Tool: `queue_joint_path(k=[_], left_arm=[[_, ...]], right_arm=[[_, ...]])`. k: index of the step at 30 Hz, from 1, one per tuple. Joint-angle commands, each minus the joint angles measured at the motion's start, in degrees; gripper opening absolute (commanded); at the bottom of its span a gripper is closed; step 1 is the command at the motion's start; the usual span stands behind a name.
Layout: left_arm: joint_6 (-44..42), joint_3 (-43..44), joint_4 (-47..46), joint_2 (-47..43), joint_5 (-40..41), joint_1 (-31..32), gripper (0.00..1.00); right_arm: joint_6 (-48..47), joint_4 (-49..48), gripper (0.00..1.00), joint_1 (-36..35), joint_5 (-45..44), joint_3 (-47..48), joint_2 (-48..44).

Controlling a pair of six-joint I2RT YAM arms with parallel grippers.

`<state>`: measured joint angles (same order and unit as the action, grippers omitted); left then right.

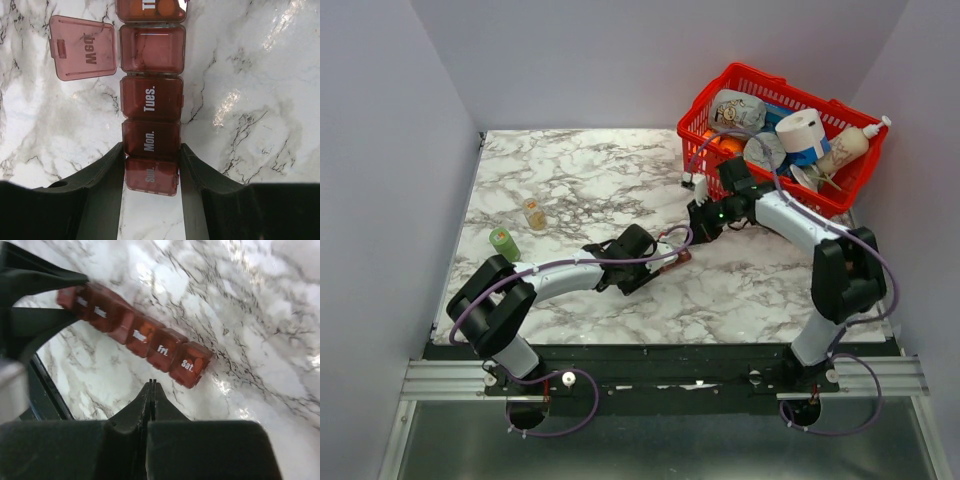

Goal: Sort the pills into containers

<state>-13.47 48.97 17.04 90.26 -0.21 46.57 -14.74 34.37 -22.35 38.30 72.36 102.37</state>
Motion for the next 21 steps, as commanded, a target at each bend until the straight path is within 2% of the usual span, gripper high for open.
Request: queue_joint_path(k=[1,2,3,5,6,9,17,20,21], left_arm=[[1.2,1.1,-0.2,-0.7,0.3,0.0,0.11],[1.4,1.1,-0.4,-1.4,0.3,-0.1,0.18],[1.7,1.0,-0.7,-1.7,0.4,-0.1,0.36],[2.7,1.0,-1.1,-3.4,0.6,-0.2,0.49],[2.8,1.0,-1.2,-4.0,0.9,-0.2,0.61],[3.5,1.0,-1.1,-7.2,0.5,-0.8,0.75],[5.8,-0.5,-1.7,-19.1,-4.3,-4.2,0.79],[8.0,-2.0,-4.0,-28.3,-6.9,-8.1,0.84],[8.7,-2.4,-4.7,-30.2,-7.6,-9.4,0.89]], right_arm=[[-6.6,0.7,0.12,1.2,5.6,-0.5,-9.8],[-7.0,0.7,0.13,1.4,6.4,-1.0,-10.7],[-7.7,0.7,0.16,2.0,8.0,-1.3,-11.5],[-8.3,0.7,0.19,2.5,9.2,-1.5,-13.5],[-9.0,0.7,0.22,2.8,9.8,-1.7,-14.1],[-10.1,0.8,0.26,3.5,10.1,-1.9,-16.0],[-13.4,1.1,0.35,5.0,9.2,-2.3,-21.8],[-15.7,1.2,0.45,5.0,6.4,-1.7,-25.7],[-16.2,1.2,0.52,5.0,4.5,-1.2,-26.7]])
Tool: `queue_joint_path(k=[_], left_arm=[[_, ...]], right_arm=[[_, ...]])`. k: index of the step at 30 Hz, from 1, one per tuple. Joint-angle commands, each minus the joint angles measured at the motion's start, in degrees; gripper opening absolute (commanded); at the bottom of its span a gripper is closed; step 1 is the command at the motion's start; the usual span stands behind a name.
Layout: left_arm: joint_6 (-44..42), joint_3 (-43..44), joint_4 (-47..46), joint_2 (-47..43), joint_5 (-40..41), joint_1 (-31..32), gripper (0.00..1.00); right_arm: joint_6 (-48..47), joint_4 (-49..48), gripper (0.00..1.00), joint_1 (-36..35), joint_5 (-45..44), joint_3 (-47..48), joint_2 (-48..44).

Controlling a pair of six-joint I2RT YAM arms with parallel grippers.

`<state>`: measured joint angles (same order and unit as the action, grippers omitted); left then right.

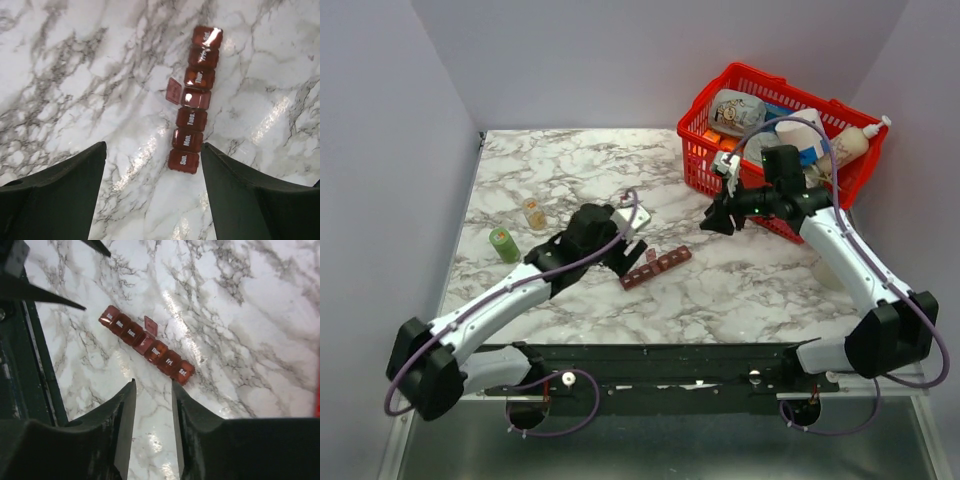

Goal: Sort the pills into containers

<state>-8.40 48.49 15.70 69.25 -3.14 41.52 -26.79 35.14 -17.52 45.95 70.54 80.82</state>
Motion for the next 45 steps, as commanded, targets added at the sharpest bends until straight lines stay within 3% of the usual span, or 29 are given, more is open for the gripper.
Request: queue_joint_path(k=[1,2,3,5,11,16,20,27,33,45], left_arm=[[5.0,-2.1,-4.2,-11.1,-4.9,-6.8,0.92],[5.7,-2.3,-5.7,-13.0,-4.7,-7.8,0.96],[6.2,-2.6,-6.4,-16.5,-3.6,-8.8,0.99],[7.8,-2.9,-8.3,-19.4,-1.5,-11.2,0.99],[10.2,-4.1,-9.7,-25.6,9.4,-17.6,0.99],[19.7,-2.4,-8.2,-19.5,1.8,-35.8,0.99],[25.6,3.0,-3.9,-11.1,1.9,-42.5,0.99],[24.0,6.9,-4.9,4.0,10.8,-42.7,0.99],[22.2,10.8,-8.1,15.7,12.8,-42.7,0.98],[20.4,7.8,-14.5,25.9,14.5,-42.7,0.90]], right_arm=[[-4.3,0.5,0.57,0.2,-4.0,1.3,-7.5],[-4.7,0.5,0.64,0.2,-4.9,2.0,-8.6],[-4.9,0.1,0.81,0.3,-6.6,3.2,-9.6],[-3.3,-3.9,0.99,0.3,-8.6,3.4,-13.0],[14.1,-10.6,1.00,0.3,-10.7,5.0,-12.2],[13.3,-10.5,1.00,0.4,0.2,3.7,-11.9],[12.5,-11.8,1.00,0.5,3.3,-0.9,-12.2],[12.4,-13.7,1.00,0.4,4.6,-4.6,-10.5],[12.5,-14.3,1.00,0.4,6.7,-5.9,-8.1],[11.1,-14.5,1.00,0.4,10.6,-8.3,-6.8]])
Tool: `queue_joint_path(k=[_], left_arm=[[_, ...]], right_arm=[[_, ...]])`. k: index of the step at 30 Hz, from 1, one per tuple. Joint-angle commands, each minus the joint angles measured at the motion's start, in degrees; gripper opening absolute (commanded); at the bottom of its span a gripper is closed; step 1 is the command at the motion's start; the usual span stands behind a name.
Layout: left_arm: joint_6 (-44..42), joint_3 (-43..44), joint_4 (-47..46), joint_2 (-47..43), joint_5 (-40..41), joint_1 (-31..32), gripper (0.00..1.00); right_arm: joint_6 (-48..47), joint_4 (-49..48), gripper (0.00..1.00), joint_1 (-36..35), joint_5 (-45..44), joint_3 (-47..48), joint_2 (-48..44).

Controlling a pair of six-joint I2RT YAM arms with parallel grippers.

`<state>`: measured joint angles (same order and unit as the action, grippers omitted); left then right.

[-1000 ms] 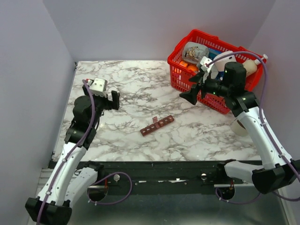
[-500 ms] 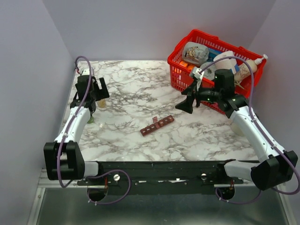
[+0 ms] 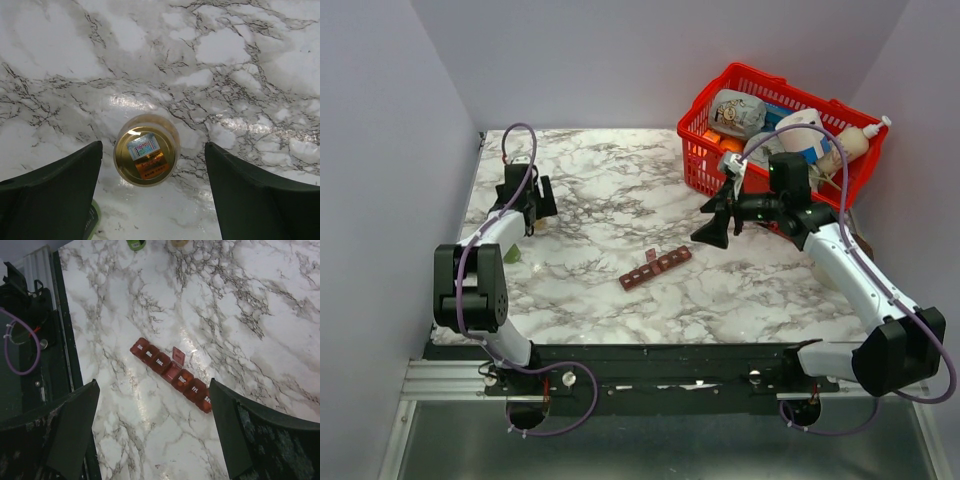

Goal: Sort the pills into containers

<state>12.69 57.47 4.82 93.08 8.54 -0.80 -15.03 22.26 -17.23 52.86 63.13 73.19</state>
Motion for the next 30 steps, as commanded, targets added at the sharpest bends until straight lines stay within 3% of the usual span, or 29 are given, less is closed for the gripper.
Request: queue_joint_path(k=[1,12,15,16,17,20,25,30], left_arm=[[-0.6,-1.2,-3.6,2.5,2.9,-0.3,0.89],[-0.9,-0.5,-4.6,5.2,2.3,-0.3,0.77],[-1.9,-0.3,-4.3,4.7,2.2,-0.3,0.57],[-2.1,-0.1,-3.9,4.4,2.3,-0.3,0.38],[-2.6,0.4,-3.2,4.0,2.1,-0.4,0.30],[-3.6,1.2,-0.7,1.9,-0.3,0.0,0.16],[-5.6,4.3,7.6,-4.3,-16.7,4.0,0.08],[-5.8,3.7,12.6,-12.5,-35.8,11.2,0.07]], right_arm=[[-0.6,-1.6,1.00,0.1,4.2,-0.9,1.0],[-1.1,-1.4,1.00,0.1,5.2,-1.6,1.1],[-1.5,-1.4,1.00,0.1,5.6,-1.7,1.2],[-2.0,-1.3,1.00,0.1,5.8,-1.8,1.3],[-2.6,-1.0,1.00,0.1,6.0,-1.9,1.3],[-8.8,0.8,1.00,0.1,7.5,-3.1,0.9],[-24.6,7.9,1.00,0.1,10.4,-4.2,0.5],[-29.8,10.7,1.00,-0.9,11.7,-4.3,-0.1]])
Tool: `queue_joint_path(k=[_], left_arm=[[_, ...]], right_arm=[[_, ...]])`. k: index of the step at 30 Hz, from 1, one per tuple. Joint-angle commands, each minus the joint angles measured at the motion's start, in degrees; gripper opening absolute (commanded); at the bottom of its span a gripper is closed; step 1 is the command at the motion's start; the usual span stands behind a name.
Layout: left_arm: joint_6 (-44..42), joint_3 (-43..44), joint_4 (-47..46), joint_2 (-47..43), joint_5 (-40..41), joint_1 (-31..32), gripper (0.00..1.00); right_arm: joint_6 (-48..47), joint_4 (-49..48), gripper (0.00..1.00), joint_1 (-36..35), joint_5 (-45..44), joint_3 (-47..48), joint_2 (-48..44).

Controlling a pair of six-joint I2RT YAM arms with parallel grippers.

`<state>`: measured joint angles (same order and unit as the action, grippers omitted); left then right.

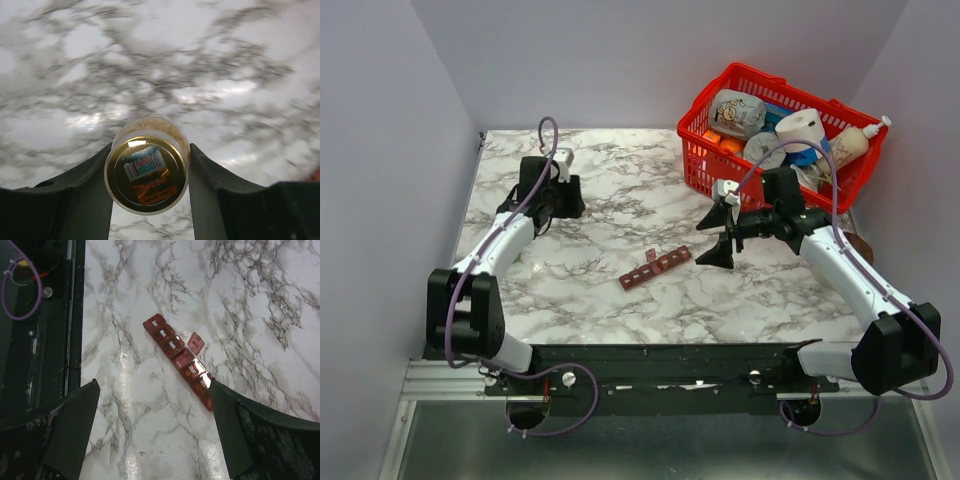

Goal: Sort the pills into containers

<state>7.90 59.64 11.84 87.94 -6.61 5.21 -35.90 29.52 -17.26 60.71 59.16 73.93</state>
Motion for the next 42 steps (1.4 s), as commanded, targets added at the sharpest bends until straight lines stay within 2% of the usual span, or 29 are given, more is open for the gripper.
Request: queue_joint_path(k=[1,4,6,9,12,18,21,30,33,35,36,37,40,42], left_arm=[[-0.2,1.5,5.7,-8.0,-27.3,8.1,0.07],[2.1,2.0,5.3,-10.0,-32.5,14.0,0.06],[4.6,2.3,2.3,-11.0,-33.6,16.4,0.06],[14.0,1.9,-6.3,-11.3,-34.7,18.6,0.06],[23.7,1.4,-14.7,-10.3,-34.3,19.9,0.05],[36.5,2.6,-19.0,-7.6,-30.9,21.2,0.04],[38.9,2.0,-20.8,-7.8,-29.6,21.6,0.04],[43.2,0.6,-22.7,-8.8,-28.6,22.0,0.04],[43.5,0.6,-22.6,-8.8,-28.5,22.3,0.04],[44.0,0.4,-23.0,-8.9,-28.4,22.4,0.05],[45.2,-0.2,-23.7,-9.4,-28.1,22.4,0.05],[45.3,-0.3,-23.7,-9.5,-27.5,22.4,0.06],[46.2,-1.2,-24.3,-10.3,-25.8,22.4,0.09],[47.3,-2.5,-26.5,-10.9,-25.2,22.4,0.11]], right_arm=[[-8.8,3.4,1.00,-1.2,3.3,-0.1,-1.0],[-5.8,2.1,1.00,-2.5,1.4,1.1,-1.8],[-2.6,-2.9,1.00,-3.4,0.6,0.5,-2.6],[5.1,-9.5,1.00,-5.8,-3.7,0.3,-4.1],[10.8,-14.9,1.00,-8.3,-10.3,0.6,-4.8],[13.5,-14.6,1.00,-15.9,-27.3,8.3,0.5],[14.8,-14.8,1.00,-17.1,-34.1,10.7,2.9],[15.1,-14.8,0.95,-18.7,-41.5,12.5,6.8],[15.2,-15.3,0.89,-18.8,-42.3,13.0,7.5],[15.5,-15.8,0.79,-18.9,-42.1,13.5,7.9],[16.3,-16.1,0.65,-18.9,-41.8,14.1,8.2],[16.6,-16.2,0.55,-18.9,-41.6,14.1,8.2],[19.2,-17.0,0.37,-18.9,-40.3,13.9,7.8],[20.4,-17.7,0.35,-18.9,-38.1,13.4,7.2]])
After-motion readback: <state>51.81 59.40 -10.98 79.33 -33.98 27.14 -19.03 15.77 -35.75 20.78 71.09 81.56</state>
